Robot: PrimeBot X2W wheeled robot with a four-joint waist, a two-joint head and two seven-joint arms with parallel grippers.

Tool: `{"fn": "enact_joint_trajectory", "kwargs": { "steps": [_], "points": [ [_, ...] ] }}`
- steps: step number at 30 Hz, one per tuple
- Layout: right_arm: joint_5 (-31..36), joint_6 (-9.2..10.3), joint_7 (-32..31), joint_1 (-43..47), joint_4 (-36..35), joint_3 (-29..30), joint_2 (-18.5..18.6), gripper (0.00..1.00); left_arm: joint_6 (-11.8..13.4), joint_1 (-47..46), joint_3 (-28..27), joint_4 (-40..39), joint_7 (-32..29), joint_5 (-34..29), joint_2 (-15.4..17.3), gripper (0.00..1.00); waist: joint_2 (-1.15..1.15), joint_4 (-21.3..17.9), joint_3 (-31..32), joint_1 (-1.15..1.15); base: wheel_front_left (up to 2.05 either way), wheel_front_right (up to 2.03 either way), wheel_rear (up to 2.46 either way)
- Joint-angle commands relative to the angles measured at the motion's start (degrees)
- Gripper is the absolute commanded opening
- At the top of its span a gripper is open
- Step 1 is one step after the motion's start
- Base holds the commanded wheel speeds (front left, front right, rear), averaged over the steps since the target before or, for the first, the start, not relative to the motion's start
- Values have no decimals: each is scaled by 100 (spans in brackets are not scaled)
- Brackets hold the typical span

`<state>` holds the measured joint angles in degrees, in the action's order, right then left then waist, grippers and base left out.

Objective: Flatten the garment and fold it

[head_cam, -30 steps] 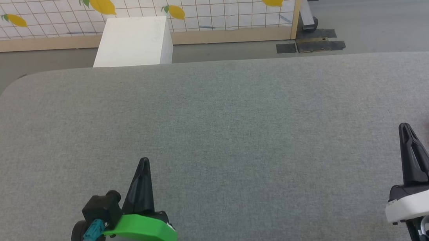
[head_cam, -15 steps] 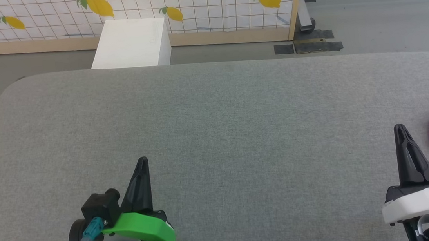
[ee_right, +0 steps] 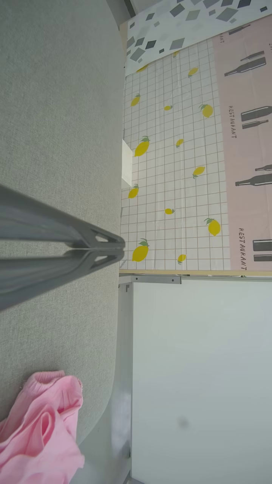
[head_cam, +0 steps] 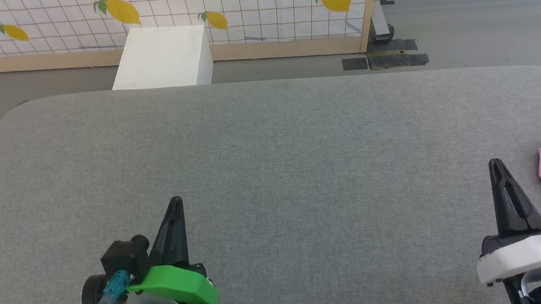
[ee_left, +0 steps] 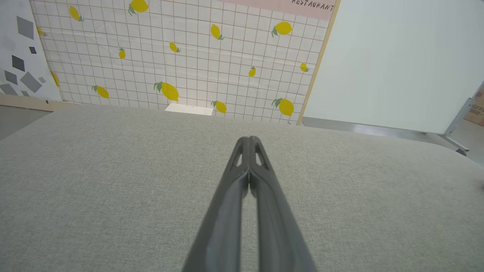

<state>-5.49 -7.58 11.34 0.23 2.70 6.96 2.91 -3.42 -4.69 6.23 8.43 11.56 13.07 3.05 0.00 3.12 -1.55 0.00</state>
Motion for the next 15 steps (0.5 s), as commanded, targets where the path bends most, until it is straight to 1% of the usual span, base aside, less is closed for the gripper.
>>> {"fn": "enact_joint_trajectory", "kwargs": {
  "steps": [1,15],
  "points": [
    [49,2,-37,-5,-45,-35,-1,0,42,104,-33,-49,-34,-75,-4,0,0,-5,3,0,0,0,0],
    [122,3,-196,-7,-78,-130,-2,0,86,156,-118,-163,-196,-253,-6,0,0,-49,25,0,0,0,0]
  ]
}}
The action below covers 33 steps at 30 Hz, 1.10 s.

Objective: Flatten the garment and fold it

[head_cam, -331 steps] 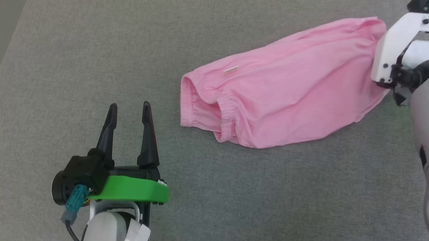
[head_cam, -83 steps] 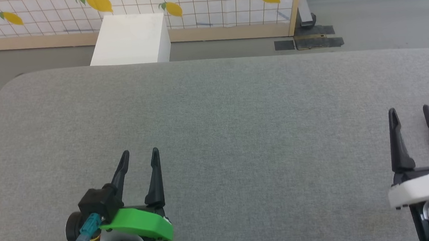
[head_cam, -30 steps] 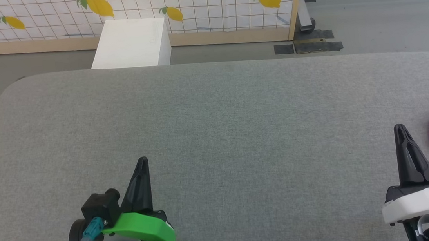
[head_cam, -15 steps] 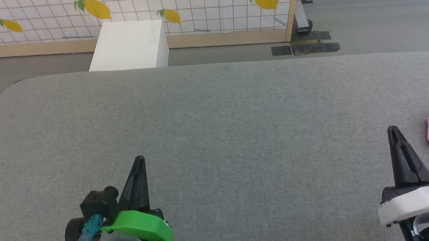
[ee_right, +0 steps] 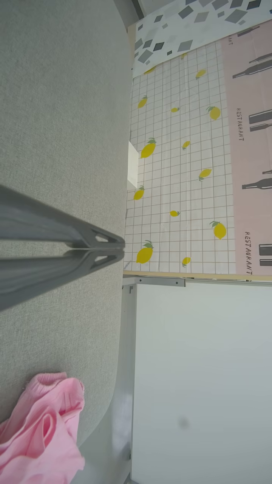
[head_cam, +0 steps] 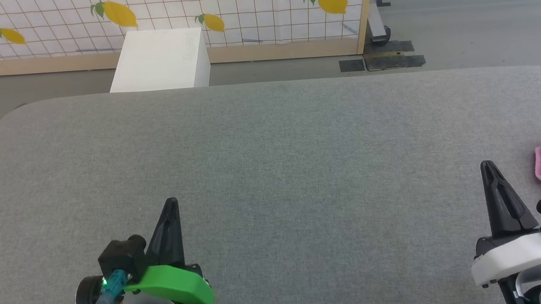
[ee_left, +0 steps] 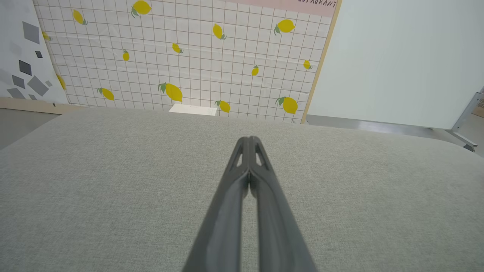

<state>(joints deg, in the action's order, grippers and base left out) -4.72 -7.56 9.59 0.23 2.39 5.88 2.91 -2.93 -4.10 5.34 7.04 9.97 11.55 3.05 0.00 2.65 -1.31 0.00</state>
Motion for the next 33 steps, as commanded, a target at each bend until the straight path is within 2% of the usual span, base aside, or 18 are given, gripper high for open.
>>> {"fn": "enact_joint_trajectory", "kwargs": {
  "steps": [1,33],
  "points": [
    [50,2,-32,-8,-50,-30,-2,0,40,101,-36,-33,-50,-116,-6,0,0,-5,3,0,0,0,0],
    [247,5,-464,-15,-138,-291,-2,0,158,245,-268,-346,-492,-601,-11,0,0,-126,63,0,0,0,0]
  ]
}}
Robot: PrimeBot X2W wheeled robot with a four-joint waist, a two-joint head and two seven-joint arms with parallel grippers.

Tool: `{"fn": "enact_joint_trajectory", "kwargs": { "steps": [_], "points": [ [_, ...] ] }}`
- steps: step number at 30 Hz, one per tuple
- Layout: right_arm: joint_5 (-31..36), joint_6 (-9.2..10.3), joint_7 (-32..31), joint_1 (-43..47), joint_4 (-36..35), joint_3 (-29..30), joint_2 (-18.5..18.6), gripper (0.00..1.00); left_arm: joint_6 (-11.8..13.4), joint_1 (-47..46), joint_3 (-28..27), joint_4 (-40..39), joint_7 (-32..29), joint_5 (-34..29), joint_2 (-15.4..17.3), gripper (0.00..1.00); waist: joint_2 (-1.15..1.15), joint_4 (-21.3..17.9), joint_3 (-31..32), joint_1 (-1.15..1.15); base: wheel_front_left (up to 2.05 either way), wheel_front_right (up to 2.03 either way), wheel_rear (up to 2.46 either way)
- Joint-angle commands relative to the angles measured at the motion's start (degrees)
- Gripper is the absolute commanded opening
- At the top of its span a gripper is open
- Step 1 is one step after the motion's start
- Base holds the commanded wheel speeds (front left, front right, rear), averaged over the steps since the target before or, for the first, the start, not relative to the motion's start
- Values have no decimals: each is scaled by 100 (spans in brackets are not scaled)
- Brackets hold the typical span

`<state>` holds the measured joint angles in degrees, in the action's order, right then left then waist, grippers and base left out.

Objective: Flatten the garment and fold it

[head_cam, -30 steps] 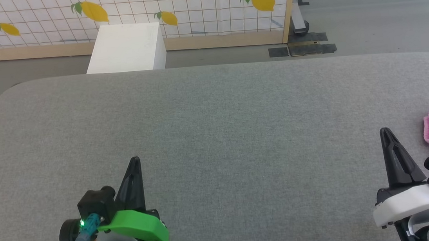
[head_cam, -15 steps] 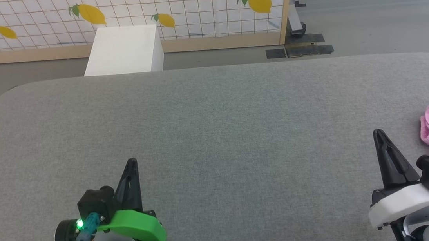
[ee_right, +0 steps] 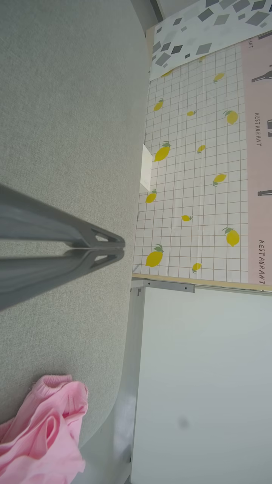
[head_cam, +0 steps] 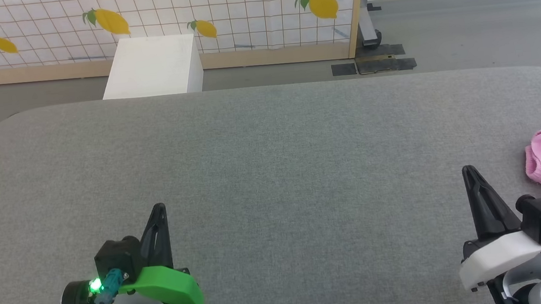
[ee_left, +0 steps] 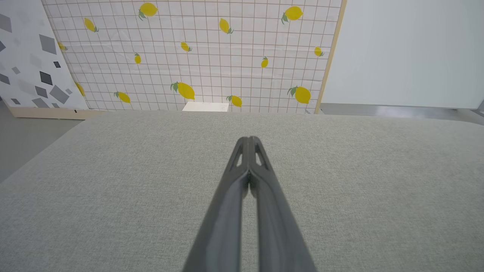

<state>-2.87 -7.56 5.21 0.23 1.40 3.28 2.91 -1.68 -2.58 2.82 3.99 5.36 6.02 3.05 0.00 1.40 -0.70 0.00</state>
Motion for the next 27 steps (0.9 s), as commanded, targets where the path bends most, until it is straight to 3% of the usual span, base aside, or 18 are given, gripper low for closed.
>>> {"fn": "enact_joint_trajectory", "kwargs": {
  "steps": [1,27],
  "points": [
    [67,5,-37,-15,-41,-36,-2,0,35,97,-21,-49,-40,-58,-11,0,0,-4,2,0,0,0,0],
    [222,7,-379,-20,-111,-242,-3,0,129,211,-205,-296,-390,-441,-15,0,0,-100,50,0,0,0,0]
  ]
}}
